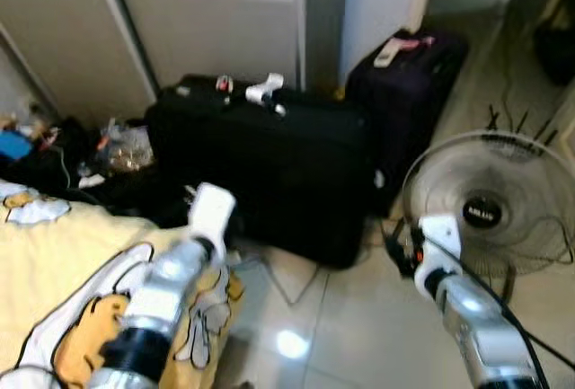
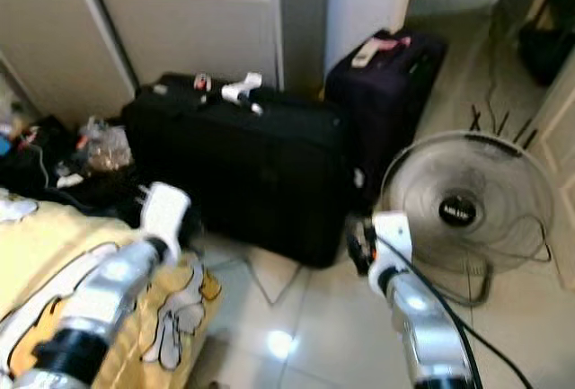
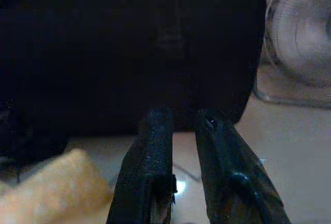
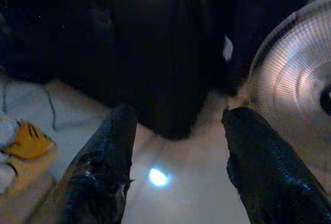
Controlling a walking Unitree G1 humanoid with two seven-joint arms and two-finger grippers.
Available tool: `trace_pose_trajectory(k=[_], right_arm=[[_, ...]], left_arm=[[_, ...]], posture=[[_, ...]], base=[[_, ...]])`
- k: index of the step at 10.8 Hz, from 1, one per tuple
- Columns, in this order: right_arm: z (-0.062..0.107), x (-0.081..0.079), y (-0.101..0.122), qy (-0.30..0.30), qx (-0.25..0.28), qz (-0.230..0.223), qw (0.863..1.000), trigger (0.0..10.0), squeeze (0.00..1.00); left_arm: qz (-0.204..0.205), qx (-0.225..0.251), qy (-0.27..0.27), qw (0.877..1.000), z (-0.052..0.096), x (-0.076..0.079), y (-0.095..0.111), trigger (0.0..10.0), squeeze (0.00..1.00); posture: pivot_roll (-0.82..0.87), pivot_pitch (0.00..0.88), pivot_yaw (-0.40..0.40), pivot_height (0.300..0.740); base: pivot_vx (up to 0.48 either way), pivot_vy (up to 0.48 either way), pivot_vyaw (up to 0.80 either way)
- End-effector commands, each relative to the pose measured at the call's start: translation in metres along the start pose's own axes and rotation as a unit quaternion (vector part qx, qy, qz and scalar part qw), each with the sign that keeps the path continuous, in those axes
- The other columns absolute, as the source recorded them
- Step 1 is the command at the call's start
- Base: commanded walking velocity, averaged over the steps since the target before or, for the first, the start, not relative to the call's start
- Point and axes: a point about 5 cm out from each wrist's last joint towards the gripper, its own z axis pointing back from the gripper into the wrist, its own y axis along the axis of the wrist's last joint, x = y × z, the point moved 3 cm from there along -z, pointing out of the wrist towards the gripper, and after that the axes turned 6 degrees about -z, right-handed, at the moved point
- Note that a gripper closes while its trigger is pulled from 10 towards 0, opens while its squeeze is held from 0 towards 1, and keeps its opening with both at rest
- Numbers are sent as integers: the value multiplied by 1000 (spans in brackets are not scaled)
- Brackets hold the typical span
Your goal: Clean up the room
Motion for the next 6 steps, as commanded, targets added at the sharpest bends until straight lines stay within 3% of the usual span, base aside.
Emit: trace_pose_trajectory(k=[1,2,3,4,5,6], right_arm=[[-7,-2,8,6,15,-8,1000,10000,0],[-11,1,4,2,7,-44,999,10000,0],[-16,1,-9,6,-10,-80,997,10000,0],[-20,0,-23,5,-29,-94,995,10000,1000],[-21,-6,-67,-4,-116,-110,987,10000,1000],[-16,-9,-89,-11,-163,-109,981,10000,0]], left_arm=[[13,13,11,1000,0,-7,4,10000,0],[37,-4,25,999,-1,-9,-8,10000,0],[40,-66,28,997,-1,-6,-36,10000,0],[23,-117,17,993,0,-1,-60,10000,0],[18,-198,-32,980,13,19,-105,10000,0],[35,-235,-49,970,22,27,-123,10000,0]], posture=[[-54,0,67,740],[-45,0,60,740],[-35,0,53,740],[-29,0,51,740],[-13,0,51,740],[-5,0,51,740]], base=[[0,0,0],[0,0,0],[0,0,0],[0,0,0],[0,0,0],[0,0,0]])
